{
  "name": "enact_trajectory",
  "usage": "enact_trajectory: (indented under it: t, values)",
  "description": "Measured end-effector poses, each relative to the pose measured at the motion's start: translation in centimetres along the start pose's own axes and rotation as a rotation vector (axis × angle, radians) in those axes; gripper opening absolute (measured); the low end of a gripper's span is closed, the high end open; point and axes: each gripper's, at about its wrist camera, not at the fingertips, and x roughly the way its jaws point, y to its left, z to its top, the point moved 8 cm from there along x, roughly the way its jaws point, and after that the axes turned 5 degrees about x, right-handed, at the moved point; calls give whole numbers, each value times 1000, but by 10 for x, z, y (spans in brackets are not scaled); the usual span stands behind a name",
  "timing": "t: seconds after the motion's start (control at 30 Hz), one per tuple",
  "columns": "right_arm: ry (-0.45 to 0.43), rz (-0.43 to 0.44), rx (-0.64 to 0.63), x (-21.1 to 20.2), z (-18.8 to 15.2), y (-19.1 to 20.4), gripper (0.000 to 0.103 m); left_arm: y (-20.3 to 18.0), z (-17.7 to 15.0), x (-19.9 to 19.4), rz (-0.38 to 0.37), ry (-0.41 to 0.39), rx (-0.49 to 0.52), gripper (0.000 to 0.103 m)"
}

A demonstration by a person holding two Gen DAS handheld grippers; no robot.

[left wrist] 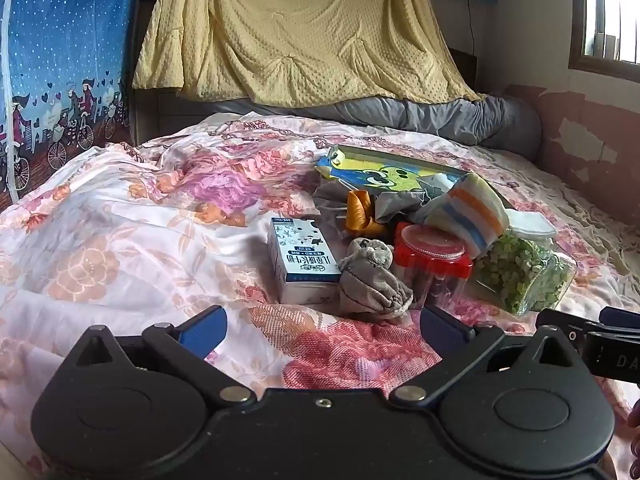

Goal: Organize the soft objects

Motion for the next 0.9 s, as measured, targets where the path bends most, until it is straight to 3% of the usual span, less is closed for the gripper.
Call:
enact_trajectory:
  t: [0.9]
  values:
    - [10, -9, -2, 0, -1, -2, 103, 0, 0, 0, 1, 0, 0, 102]
